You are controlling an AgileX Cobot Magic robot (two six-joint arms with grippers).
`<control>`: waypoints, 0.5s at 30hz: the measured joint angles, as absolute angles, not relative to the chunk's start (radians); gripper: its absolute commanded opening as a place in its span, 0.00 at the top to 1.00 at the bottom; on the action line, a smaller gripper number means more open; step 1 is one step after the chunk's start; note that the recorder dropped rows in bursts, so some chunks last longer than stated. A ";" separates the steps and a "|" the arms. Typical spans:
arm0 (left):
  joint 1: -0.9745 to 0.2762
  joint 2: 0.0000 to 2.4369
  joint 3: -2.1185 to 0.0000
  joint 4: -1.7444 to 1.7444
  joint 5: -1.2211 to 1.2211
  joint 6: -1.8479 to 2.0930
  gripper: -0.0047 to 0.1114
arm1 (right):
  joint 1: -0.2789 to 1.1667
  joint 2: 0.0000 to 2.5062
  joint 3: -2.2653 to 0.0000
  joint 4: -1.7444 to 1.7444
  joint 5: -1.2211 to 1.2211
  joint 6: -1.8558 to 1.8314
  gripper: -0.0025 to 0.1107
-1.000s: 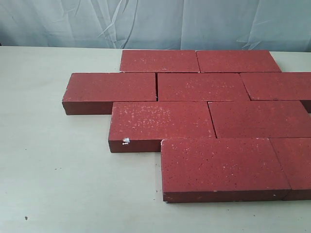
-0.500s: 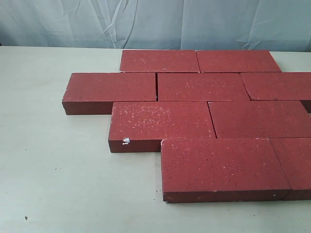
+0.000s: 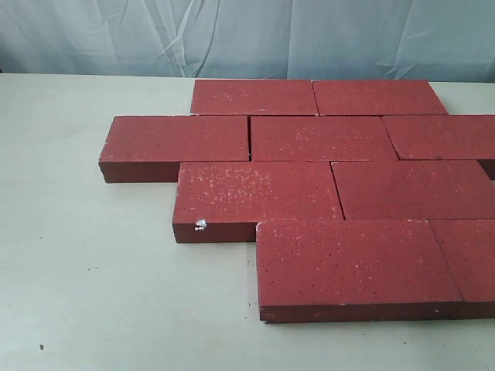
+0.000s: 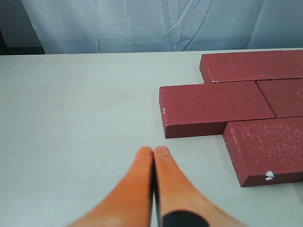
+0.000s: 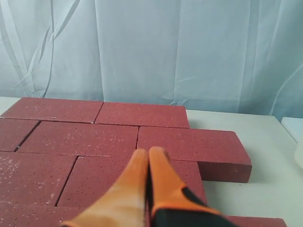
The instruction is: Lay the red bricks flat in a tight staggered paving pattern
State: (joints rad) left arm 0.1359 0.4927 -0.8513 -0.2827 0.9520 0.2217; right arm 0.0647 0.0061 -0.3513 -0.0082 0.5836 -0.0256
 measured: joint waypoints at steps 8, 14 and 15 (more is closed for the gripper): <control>0.136 0.493 -0.851 -0.281 0.952 0.222 0.96 | 0.065 0.006 -0.349 -0.010 0.579 0.000 0.98; 0.136 0.493 -0.851 -0.281 0.952 0.222 0.96 | 0.065 0.006 -0.347 -0.012 0.579 0.000 0.98; 0.136 0.493 -0.851 -0.281 0.952 0.222 0.96 | 0.065 0.006 -0.345 -0.012 0.577 0.000 0.98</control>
State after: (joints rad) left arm 0.1359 0.4927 -0.8513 -0.2808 0.9520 0.2217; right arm 0.0647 0.0061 -0.3449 -0.0123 0.5773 0.0000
